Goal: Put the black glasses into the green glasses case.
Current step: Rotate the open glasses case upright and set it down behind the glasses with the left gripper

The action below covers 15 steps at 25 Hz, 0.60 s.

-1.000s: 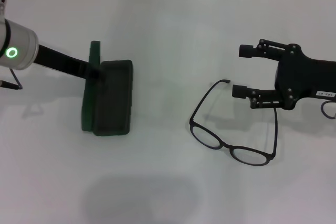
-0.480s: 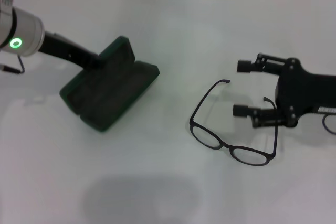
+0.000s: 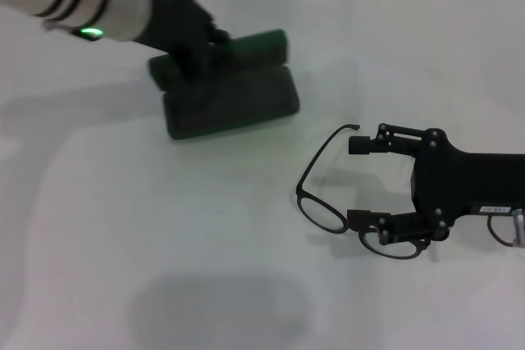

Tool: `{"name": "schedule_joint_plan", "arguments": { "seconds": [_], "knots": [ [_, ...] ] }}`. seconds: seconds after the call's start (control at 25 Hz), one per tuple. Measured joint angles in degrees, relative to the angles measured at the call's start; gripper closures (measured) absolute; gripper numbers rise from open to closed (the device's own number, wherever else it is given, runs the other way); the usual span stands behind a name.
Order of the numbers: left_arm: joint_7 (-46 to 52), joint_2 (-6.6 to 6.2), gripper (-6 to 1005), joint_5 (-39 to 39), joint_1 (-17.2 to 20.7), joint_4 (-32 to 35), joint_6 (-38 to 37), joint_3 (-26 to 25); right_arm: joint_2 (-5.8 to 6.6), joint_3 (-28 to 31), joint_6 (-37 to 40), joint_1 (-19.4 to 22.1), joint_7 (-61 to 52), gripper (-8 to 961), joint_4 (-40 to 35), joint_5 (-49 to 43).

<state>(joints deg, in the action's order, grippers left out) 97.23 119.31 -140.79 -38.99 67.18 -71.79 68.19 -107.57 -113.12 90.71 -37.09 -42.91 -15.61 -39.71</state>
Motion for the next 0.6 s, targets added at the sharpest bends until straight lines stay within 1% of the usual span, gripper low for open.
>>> {"name": "schedule_joint_plan", "arguments": {
  "seconds": [0.08, 0.2, 0.24, 0.28, 0.32, 0.44, 0.6],
  "knots": [
    [-3.3, 0.16, 764, 0.2, -3.4, -4.2, 0.6, 0.1, -0.21, 0.0, -0.1, 0.4, 0.4, 111, 0.1, 0.0],
    [-5.0, -0.08, 751, 0.3, -8.1, -10.5, 1.4, -0.4, -0.43, 0.3, -0.1, 1.1, 0.6, 111, 0.1, 0.0],
    [-5.5, -0.17, 746, 0.3, -9.5, -12.2, 1.6, -0.6, -0.43, 0.3, -0.1, 1.1, 0.6, 111, 0.1, 0.0],
    [-6.0, -0.19, 742, 0.2, -10.4, -13.4, 1.8, -0.6, -0.60, 1.5, 0.0, 2.3, 1.2, 111, 0.0, 0.0],
    [-6.7, -0.20, 738, 0.1, -11.3, -14.6, 2.1, -0.7, -0.61, 1.9, 0.0, 2.6, 1.4, 111, 0.0, 0.0],
    [-7.7, -0.22, 724, 0.2, -12.0, -15.2, 2.4, -0.7, -0.67, 3.6, 0.3, 4.0, 1.9, 112, 0.0, -0.1],
    [-7.6, -0.12, 707, 0.3, -12.0, -15.3, 3.9, -0.6, -0.68, 3.9, 0.4, 4.2, 2.0, 112, 0.0, -0.1]
  ]
}}
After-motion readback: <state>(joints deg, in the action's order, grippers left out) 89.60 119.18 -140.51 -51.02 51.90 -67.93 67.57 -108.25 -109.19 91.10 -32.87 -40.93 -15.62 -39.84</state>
